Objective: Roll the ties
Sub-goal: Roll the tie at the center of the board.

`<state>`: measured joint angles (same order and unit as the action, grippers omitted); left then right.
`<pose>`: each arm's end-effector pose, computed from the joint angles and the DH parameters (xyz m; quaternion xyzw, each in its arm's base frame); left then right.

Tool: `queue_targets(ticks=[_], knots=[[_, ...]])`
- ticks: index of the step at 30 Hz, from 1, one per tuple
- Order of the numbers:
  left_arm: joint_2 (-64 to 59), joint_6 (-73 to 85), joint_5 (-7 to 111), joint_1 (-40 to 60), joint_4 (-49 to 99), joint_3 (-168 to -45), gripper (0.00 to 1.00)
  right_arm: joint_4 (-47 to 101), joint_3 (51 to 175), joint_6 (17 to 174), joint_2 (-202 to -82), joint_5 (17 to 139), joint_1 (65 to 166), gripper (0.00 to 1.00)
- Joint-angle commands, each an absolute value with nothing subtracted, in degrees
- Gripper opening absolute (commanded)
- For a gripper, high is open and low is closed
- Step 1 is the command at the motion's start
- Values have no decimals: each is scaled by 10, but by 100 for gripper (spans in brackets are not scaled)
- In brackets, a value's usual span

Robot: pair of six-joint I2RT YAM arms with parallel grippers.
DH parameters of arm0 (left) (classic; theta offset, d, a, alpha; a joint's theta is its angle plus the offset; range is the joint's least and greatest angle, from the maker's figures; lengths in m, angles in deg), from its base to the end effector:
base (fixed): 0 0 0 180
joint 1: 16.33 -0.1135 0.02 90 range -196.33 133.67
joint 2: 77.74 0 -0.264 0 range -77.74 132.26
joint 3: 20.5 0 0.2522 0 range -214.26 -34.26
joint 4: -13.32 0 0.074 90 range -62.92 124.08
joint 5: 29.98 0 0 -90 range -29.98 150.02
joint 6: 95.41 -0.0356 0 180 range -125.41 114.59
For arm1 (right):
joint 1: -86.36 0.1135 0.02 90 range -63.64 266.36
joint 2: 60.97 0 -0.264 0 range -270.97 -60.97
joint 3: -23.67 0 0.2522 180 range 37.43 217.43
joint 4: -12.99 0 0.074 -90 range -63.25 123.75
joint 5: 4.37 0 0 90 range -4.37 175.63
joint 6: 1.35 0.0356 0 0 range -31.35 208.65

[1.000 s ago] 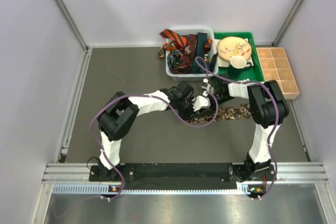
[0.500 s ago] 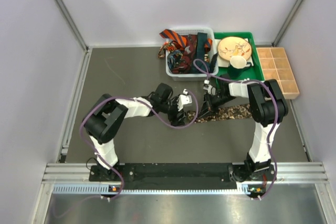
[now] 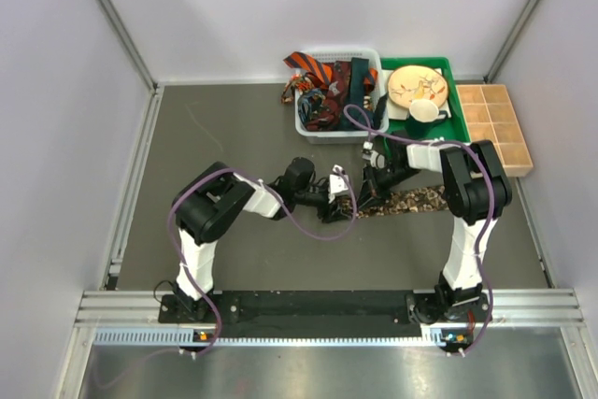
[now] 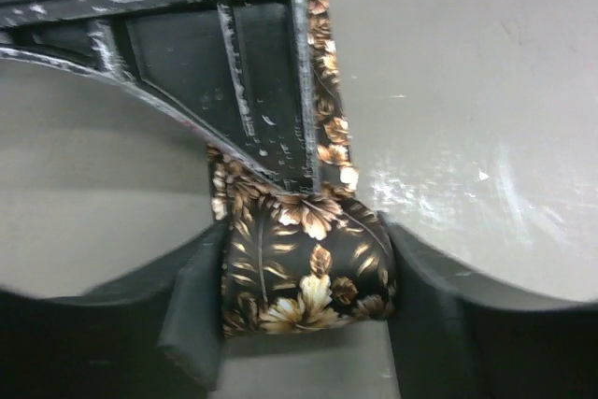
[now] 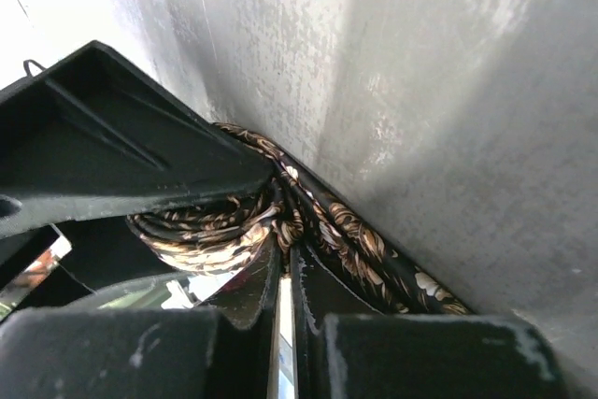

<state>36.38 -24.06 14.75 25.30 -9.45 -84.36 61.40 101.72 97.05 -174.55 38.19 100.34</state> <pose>0.2650 -0.2693 0.1148 0.5689 0.5821 -0.4178 0.4038 0.3248 0.1079 0.1114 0.0657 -0.9121 -0.4035 0.0305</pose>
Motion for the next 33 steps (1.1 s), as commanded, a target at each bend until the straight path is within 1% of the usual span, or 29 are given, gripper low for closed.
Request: queue_targets(ticks=[1,2,4,5,6,7,8,9,10,11,14,17,21,24,25,27,30,31,33], knots=[[365,-265,152,266,-76,-872,47,620,1025,971,-1779,446,994,0],[363,-278,160,266,-49,-884,42,619,1025,971,-1776,439,994,0],[355,-298,203,267,54,-898,34,618,1025,967,-1764,414,993,1],[354,-317,216,267,102,-918,28,618,1025,967,-1757,404,993,8],[350,-322,232,267,140,-927,24,618,1026,965,-1740,397,993,12],[346,-327,260,267,212,-934,22,621,1028,962,-1731,390,990,16],[343,-336,271,267,243,-948,18,625,1028,959,-1722,377,988,24],[340,-339,281,266,265,-952,16,627,1027,959,-1710,372,985,27],[338,-342,301,267,314,-954,15,629,1022,957,-1690,367,982,30],[339,-342,307,267,337,-966,13,631,1019,955,-1679,352,977,36],[341,-342,333,271,401,-982,12,626,998,955,-1647,330,972,44],[348,-345,358,278,439,-1004,11,603,989,974,-1648,290,972,46],[371,-341,380,286,483,-1041,12,581,994,995,-1664,267,983,48],[377,-345,391,291,492,-1056,15,573,1003,1002,-1688,266,995,47],[377,-349,395,294,491,-1057,18,565,1005,1009,-1697,267,996,45],[379,-351,395,298,493,-1061,20,558,1017,1009,-1718,283,998,41],[384,-354,394,301,496,-1063,25,557,1027,1007,-1742,290,1000,32],[386,-354,395,302,496,-1065,26,554,1026,1009,-1743,294,999,19],[389,-355,389,302,498,-1067,34,548,1021,1006,-1743,308,999,3]])
